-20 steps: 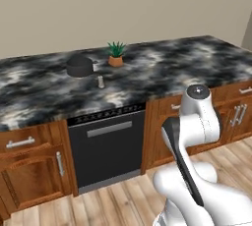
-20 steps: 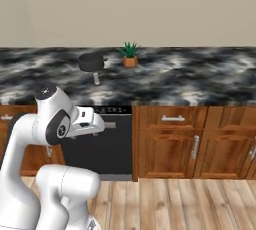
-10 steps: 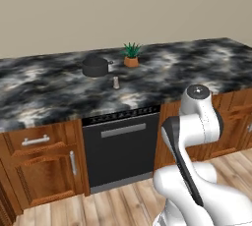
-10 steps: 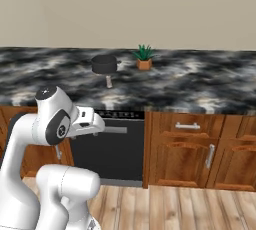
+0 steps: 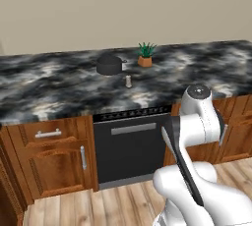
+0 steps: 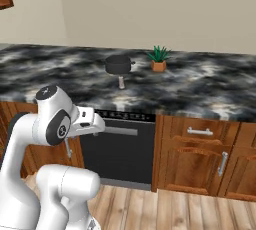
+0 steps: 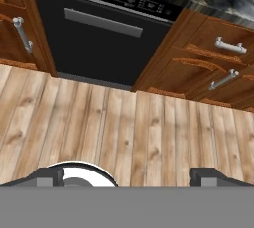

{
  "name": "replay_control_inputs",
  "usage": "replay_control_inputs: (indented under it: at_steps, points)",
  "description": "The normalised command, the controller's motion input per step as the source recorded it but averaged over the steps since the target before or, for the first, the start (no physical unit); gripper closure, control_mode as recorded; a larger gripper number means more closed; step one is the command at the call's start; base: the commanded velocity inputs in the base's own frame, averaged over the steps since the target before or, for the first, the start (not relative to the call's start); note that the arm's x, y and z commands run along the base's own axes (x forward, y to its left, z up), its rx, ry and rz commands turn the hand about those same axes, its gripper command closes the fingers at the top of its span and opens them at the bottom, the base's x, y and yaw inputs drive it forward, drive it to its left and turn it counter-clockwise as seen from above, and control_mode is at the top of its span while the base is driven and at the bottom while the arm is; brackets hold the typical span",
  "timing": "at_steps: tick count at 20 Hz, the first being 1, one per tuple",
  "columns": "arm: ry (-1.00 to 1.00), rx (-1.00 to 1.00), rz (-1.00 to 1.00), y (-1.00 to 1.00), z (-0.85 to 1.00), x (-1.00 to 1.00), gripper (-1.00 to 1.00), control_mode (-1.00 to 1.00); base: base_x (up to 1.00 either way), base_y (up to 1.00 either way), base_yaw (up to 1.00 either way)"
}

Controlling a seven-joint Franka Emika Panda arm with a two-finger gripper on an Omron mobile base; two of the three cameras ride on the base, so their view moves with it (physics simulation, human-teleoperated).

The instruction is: Pick the candle and candle from the dining table and place them in the open cabinet. Close the cabinet after placing the objects.

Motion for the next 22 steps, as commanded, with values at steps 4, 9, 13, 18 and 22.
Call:
replay_control_inputs:
  at_steps: [4,9,13,18,22]
  points:
    - [0.00,0.00,0.00,0.00,0.00,0.00,-1.00,1.00,0.12,0.04,0.18]
    - [0.00,0.00,0.00,0.00,0.00,0.00,-1.00,1.00,0.22,0.00,0.11]
    - [0.00,0.00,0.00,0.00,0.00,0.00,-1.00,1.00,0.35,0.00,0.08]
    - [0.00,0.00,0.00,0.00,0.00,0.00,-1.00,1.00,0.38,0.00,0.06]
    - [0.00,0.00,0.00,0.00,0.00,0.00,-1.00,1.00,0.40,0.00,0.04]
